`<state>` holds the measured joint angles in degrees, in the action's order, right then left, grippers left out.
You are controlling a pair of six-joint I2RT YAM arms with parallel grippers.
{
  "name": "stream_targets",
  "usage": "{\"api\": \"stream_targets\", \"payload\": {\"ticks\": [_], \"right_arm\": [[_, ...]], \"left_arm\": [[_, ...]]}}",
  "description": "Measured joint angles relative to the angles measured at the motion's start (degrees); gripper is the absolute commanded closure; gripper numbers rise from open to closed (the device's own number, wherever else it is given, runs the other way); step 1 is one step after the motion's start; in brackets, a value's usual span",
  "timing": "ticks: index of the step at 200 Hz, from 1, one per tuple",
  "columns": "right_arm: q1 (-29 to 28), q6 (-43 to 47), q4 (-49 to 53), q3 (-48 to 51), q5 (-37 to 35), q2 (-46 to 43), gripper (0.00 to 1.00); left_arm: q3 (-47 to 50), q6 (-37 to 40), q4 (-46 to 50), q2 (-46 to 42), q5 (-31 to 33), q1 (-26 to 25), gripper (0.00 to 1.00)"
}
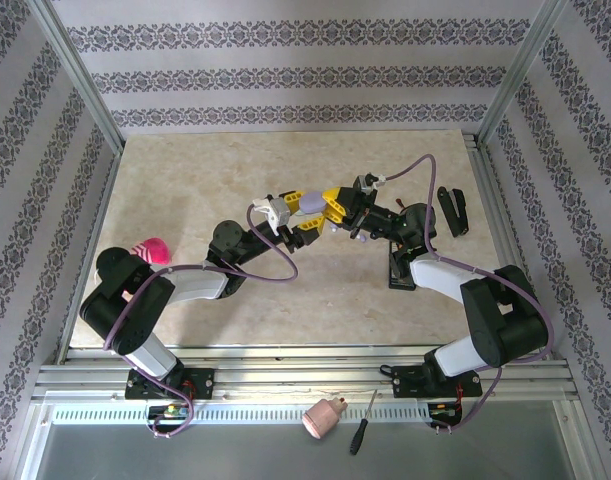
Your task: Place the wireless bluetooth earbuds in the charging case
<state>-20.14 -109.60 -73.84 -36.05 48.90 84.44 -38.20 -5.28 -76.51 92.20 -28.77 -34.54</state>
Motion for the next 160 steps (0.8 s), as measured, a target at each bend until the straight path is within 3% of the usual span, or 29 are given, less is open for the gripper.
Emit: {"api": "stream_targets", "payload": {"ticks": [71, 123, 160], "right_arm": [[0.0, 0.0, 0.0, 0.0, 0.0, 0.0, 0.82], [0.0, 0.0, -0.26, 0.0, 0.0, -0.04, 0.82], [-0.02, 0.0, -0.31, 0.0, 0.02, -0.09, 0.82]], "left_arm": [[-0.11, -0.87, -0.61, 0.0, -0.17, 0.0, 0.44], [-1.49, -2.03, -1.11, 0.0, -0.15, 0.0, 0.53], [-1.49, -2.34, -1.16, 0.02, -0.7, 0.0, 0.41]]}}
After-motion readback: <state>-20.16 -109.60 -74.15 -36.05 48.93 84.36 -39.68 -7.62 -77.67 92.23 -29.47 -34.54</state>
